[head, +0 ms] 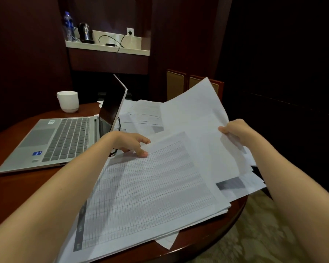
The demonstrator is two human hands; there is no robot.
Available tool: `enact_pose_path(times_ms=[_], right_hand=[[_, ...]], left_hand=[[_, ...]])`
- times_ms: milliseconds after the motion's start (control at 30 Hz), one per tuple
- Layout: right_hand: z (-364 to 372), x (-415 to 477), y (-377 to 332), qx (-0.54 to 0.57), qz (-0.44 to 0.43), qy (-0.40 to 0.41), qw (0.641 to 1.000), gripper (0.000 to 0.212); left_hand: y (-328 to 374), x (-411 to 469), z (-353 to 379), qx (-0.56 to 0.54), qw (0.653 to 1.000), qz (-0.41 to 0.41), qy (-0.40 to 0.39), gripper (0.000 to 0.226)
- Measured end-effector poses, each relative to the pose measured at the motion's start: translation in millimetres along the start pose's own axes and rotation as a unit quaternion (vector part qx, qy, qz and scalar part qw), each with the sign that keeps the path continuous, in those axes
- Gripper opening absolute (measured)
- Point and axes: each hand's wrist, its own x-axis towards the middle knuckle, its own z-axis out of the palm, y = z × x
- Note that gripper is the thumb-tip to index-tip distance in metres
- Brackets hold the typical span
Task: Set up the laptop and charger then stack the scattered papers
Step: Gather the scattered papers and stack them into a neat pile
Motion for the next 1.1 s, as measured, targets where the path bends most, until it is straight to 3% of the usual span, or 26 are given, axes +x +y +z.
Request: enact_pose_path(times_ms=[133, 367, 533, 667, 800, 867, 933, 1033, 1100], right_hand=[[-6, -1, 26, -0.011, 0.003, -0.018, 1.0, 0.022], [17, -13, 41, -0.049, 0.033, -0.087, 0.994, 0.063], [16, -12, 43, -0.015, 0.009, -0.002, 1.0, 0.053], [1, -12, 34, 0.015, -0.038, 0.098, 0.994, 0.026], [-13, -8, 22, 0.021, -0.093, 0.162, 0.982, 0.027], [-16, -6, 17, 0.06, -0.112, 0.186, 0.974, 0.027], [-19, -4, 13, 0.08, -0.137, 0.185, 0.97, 0.023], [-21, 1, 13, 0.128, -0.177, 0.14, 0.966, 0.017], [-21, 1, 12, 0.171, -0.186, 0.111, 0.961, 0.011]], left_hand=[[6, 3, 4, 0.029, 0.999, -0.014, -0.011, 0.065], [16, -4, 8, 0.029, 1.0, 0.004, 0.008, 0.051], [25, -5, 12, 0.026, 0.999, 0.029, 0.004, 0.044], [37, 1, 15, 0.021, 0.998, 0.046, 0.026, 0.047], [44, 14, 19, 0.031, 0.997, 0.055, 0.042, 0.032], [45, 21, 21, 0.046, 0.994, 0.066, 0.074, 0.043], [49, 29, 22, 0.027, 0.983, 0.099, 0.153, 0.06], [67, 30, 13, 0.048, 0.934, 0.14, 0.325, 0.076], [82, 29, 3, 0.083, 0.905, 0.176, 0.378, 0.08]])
